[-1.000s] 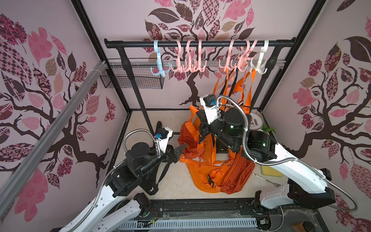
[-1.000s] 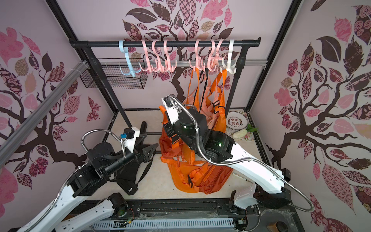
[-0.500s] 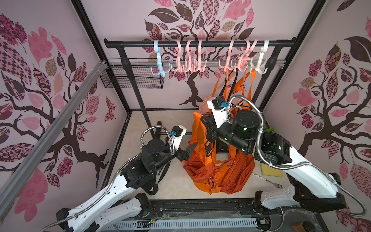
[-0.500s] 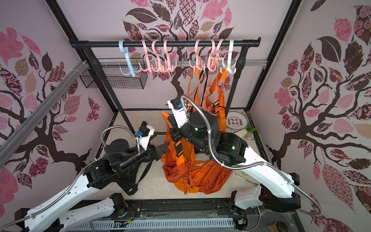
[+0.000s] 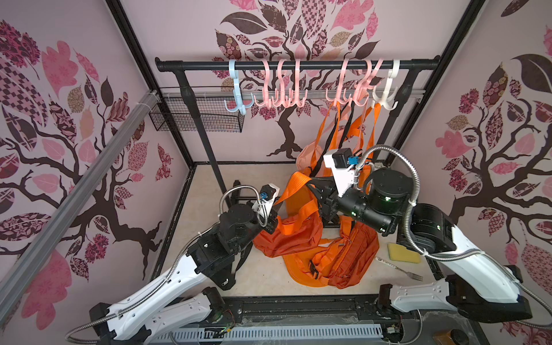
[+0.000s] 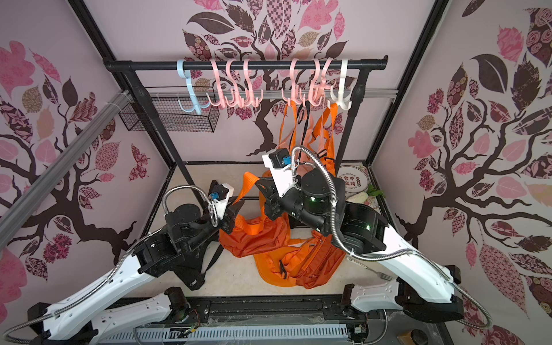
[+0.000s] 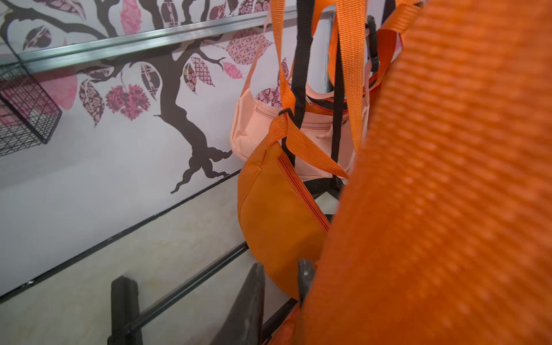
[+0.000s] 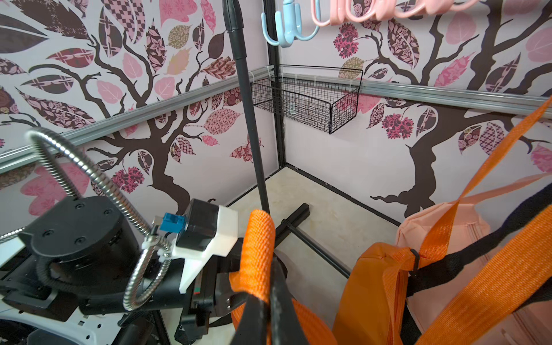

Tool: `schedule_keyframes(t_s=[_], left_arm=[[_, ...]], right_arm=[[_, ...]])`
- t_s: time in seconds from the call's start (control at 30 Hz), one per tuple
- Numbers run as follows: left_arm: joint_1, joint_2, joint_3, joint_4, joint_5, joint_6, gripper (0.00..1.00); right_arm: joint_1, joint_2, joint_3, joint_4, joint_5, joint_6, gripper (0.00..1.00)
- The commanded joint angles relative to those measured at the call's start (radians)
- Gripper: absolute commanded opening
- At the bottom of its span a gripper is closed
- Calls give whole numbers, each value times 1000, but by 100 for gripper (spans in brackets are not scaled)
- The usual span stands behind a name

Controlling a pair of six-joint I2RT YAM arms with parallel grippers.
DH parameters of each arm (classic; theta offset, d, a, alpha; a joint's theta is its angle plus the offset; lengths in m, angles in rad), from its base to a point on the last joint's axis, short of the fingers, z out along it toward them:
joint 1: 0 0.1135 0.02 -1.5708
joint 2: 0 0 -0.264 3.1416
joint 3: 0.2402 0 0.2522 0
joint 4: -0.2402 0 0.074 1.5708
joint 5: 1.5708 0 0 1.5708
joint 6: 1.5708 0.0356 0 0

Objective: Hang the bag on a hook
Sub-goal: Hang the bag on the hook.

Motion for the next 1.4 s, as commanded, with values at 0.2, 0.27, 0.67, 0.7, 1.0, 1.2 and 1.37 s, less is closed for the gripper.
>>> schedule_keyframes(t_s=[0.2,0.27,0.67,0.7,1.0,1.2,1.37], left_arm=[[-2,83,309,-160,11,13,0],[0,156,436,-223,25,-3,0],[131,571,1132,-536,96,-70,0],[133,603,1178,-557,94,-61,0],[160,832,1495,-686,153,-73,0],[207,873,1549,-678,198,-104,0],[226,901,1572,-683,225,-106,0]], right_arm=[[0,11,79,-9,95,-102,0],[0,62,168,-25,101,-132,0],[-76,384,780,-79,34,-229,0],[-78,401,803,-71,30,-235,0],[-258,476,881,-2,-168,-148,0],[-318,527,908,13,-266,-128,0],[-517,561,914,55,-486,89,0]])
